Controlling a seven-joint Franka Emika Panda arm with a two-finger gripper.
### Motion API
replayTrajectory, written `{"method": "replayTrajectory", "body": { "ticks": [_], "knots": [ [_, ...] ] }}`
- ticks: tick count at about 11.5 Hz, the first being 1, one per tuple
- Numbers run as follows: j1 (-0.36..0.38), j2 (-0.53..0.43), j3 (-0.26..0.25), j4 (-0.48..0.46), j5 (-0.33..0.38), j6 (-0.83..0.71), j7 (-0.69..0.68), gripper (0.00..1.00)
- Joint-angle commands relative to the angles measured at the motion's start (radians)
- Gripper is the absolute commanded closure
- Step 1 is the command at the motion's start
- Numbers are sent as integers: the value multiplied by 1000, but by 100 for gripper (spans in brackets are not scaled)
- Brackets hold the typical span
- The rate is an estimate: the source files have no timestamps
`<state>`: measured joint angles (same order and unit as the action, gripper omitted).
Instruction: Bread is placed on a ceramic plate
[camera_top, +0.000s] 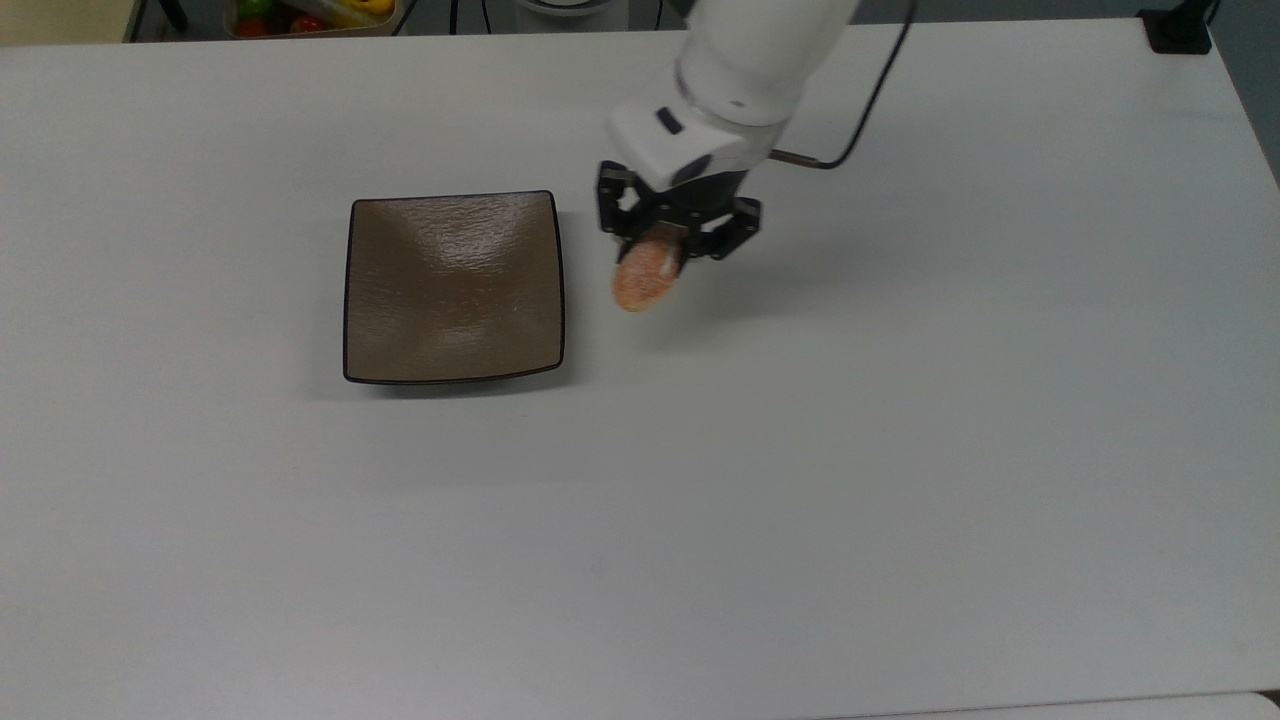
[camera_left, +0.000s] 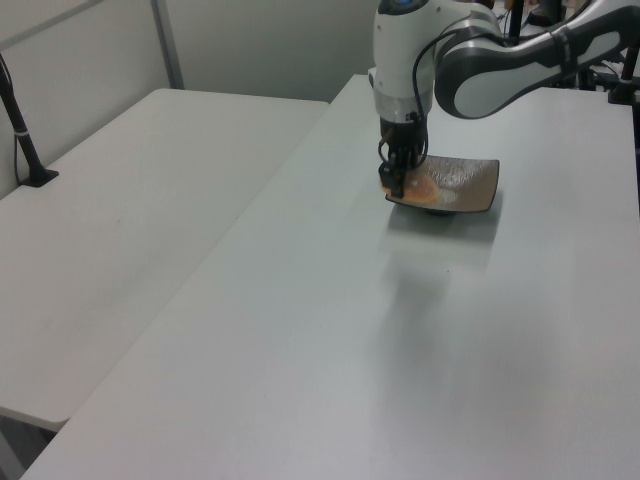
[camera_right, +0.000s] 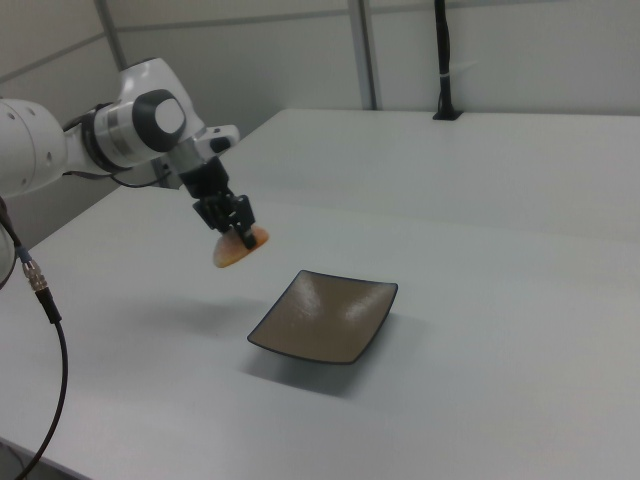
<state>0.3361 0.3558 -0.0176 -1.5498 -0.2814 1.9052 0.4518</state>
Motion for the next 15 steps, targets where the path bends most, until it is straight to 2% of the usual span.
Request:
{"method": "replayTrajectory", "body": {
  "ticks": [1, 4, 6, 8, 10, 11, 12, 15],
  "knots": [
    [-6, -61, -93, -98, -1, 12, -140, 52],
    [-17, -63, -168, -205, -1, 119, -185, 52],
    [-43, -54, -174, -266, -1, 225, -183, 52],
    [-57, -29, -174, -263, -1, 261, -183, 48],
    [-62, -9, -174, -263, -2, 293, -182, 37],
    [-63, 0, -174, -263, -7, 302, -183, 21],
    [-68, 11, -174, -262, -9, 320, -182, 0],
    [-74, 14, -174, -260, -10, 327, -180, 0]
  ]
}}
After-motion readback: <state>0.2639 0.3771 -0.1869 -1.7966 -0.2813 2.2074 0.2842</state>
